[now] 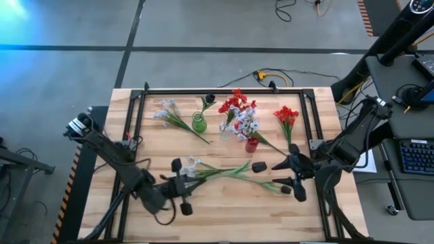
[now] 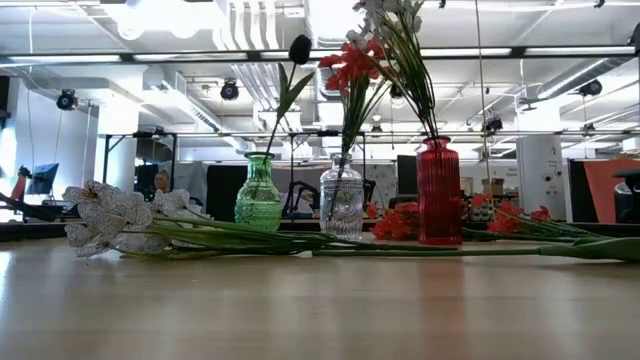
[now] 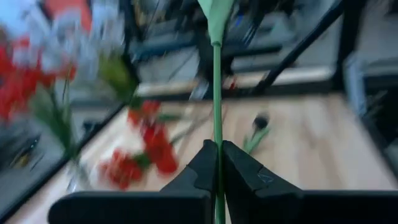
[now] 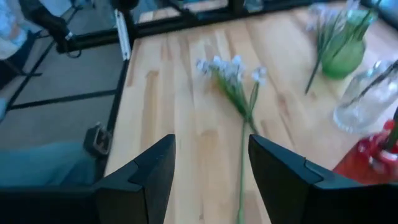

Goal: Sort flowers into vase by color
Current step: Put the bottom black tulip into the green vase

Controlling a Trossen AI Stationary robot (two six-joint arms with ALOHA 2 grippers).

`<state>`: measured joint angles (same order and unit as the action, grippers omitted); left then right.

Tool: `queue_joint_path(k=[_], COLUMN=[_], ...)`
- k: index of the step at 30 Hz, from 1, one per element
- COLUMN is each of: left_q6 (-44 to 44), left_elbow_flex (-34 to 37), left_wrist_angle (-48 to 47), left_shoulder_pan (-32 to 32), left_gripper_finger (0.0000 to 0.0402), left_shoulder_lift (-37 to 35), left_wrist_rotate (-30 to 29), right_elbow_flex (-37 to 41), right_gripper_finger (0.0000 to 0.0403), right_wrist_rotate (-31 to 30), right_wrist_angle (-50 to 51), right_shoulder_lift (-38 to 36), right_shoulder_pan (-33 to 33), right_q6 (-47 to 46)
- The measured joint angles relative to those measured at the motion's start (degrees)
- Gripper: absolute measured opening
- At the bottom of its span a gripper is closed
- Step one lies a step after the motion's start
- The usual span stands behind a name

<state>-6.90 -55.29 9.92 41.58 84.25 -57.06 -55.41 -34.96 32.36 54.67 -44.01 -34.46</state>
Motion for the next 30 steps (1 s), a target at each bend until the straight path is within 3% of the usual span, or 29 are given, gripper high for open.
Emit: queue_joint_path(k=[6, 10, 15, 20, 26, 30], left_q6=[21.25, 26.61, 28.36, 33.36, 36.25, 36.06], left_elbow_flex=[10.96, 16.27, 19.09, 19.81, 19.76, 19.76], left_wrist_angle=[37.97, 52.12, 56.66, 58.65, 59.13, 58.88], left_shoulder_pan=[-0.06, -0.15, -0.24, -0.63, -2.08, -3.0], left_gripper_finger=[0.0, 0.0, 0.0, 0.0, 0.0, 0.0], left_shoulder_lift=[-2.0, -1.88, -1.84, -1.81, -1.81, -1.81], left_wrist_rotate=[12.31, 14.59, 16.5, 25.3, 31.49, 31.7], right_elbow_flex=[1.26, 2.01, 2.05, 1.41, -4.63, -10.15], right_gripper_finger=[0.0194, 0.0194, 0.0197, 0.0218, 0.0262, 0.0284], right_wrist_rotate=[-2.17, -4.69, -4.8, -5.09, -6.22, -6.18], right_wrist_angle=[-14.0, -27.42, -45.64, -61.28, -63.52, -62.05], right_shoulder_lift=[3.81, 7.67, 13.93, 19.8, 25.66, 29.57], right_shoulder_pan=[0.02, 0.02, 0.15, 1.46, 4.55, 5.65], right_q6=[11.8, 23.82, 38.08, 49.12, 56.11, 58.89])
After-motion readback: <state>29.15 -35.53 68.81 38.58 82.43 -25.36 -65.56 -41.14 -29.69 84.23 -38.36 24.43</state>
